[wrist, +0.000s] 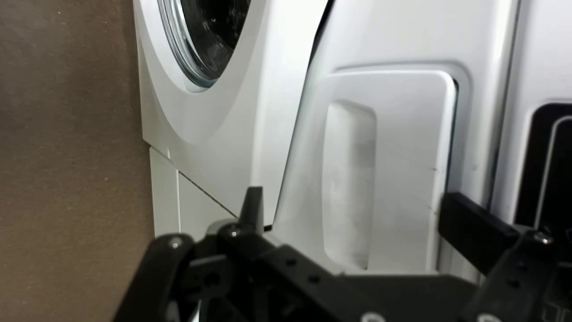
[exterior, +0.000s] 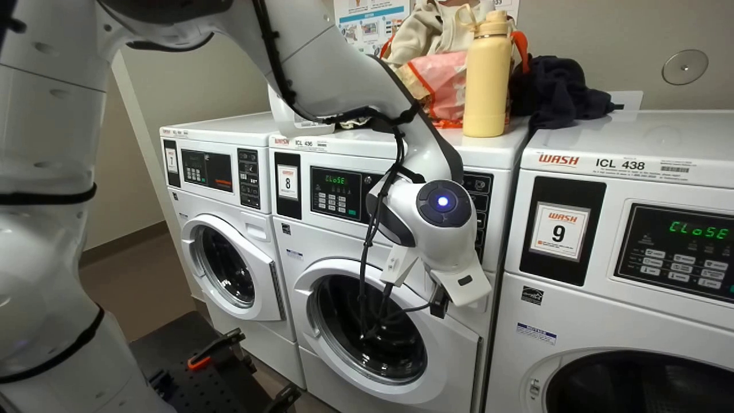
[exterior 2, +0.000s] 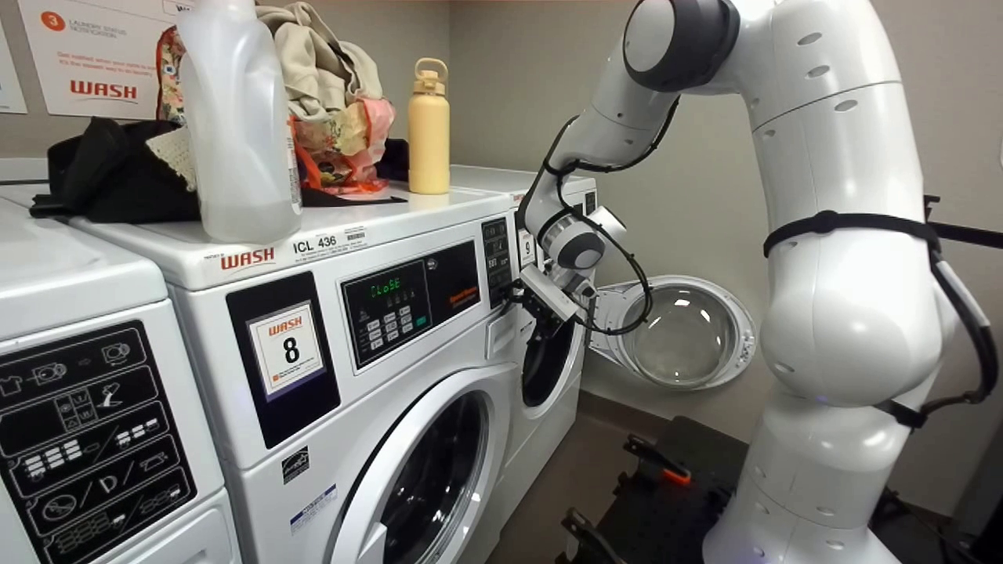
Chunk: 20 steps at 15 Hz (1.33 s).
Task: Open the compartment in the washing machine.
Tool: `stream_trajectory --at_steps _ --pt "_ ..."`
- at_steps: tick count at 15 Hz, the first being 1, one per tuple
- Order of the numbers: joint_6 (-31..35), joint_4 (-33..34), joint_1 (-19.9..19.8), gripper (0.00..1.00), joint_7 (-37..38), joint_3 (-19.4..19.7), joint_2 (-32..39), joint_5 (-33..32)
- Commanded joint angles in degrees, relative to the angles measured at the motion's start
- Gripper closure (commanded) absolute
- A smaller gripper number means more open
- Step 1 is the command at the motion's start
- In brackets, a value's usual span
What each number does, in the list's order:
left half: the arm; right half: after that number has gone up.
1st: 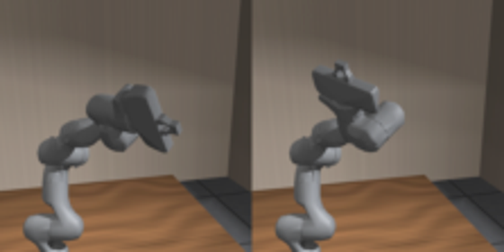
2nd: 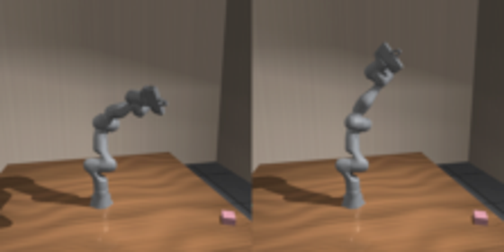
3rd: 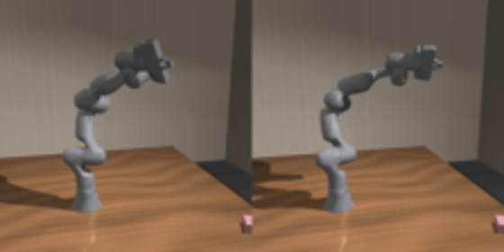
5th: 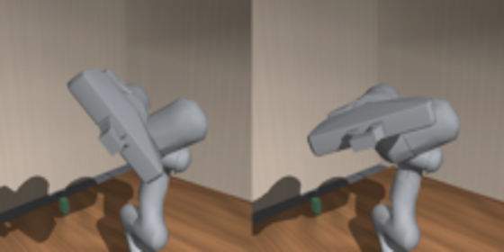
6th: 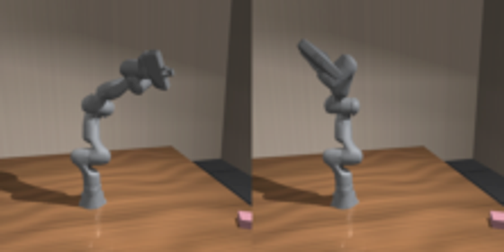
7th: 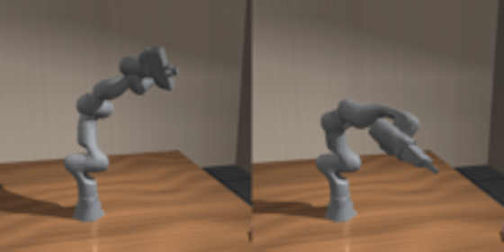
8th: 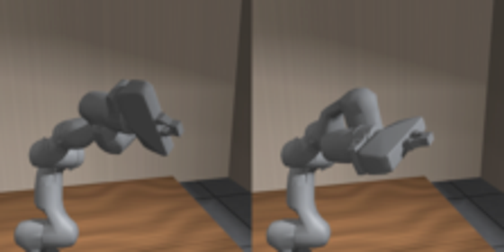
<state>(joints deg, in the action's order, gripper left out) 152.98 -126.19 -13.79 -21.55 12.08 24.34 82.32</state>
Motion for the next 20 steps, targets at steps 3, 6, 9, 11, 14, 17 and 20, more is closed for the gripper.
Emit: stream_trajectory --at_steps 3,6,9,11,14,17,20 --pt "-0.56 0.88 0.73 0.0 2.79 -0.35 2.56 -2.2" --pt "-0.55 0.45 0.89 0.0 6.46 -0.07 2.37 -6.43" --pt "-0.97 0.2 0.84 0.0 11.2 0.1 2.02 -11.79" --pt "-1.15 0.08 0.81 0.0 14.29 0.16 1.84 -15.21" --pt "-1.95 0.06 0.49 0.0 17.74 0.04 1.49 -19.36" --pt "-2.84 -0.03 0.39 0.0 21.14 0.17 1.23 -23.51" --pt "-4.35 0.07 0.37 0.0 25.22 0.62 1.02 -28.41"
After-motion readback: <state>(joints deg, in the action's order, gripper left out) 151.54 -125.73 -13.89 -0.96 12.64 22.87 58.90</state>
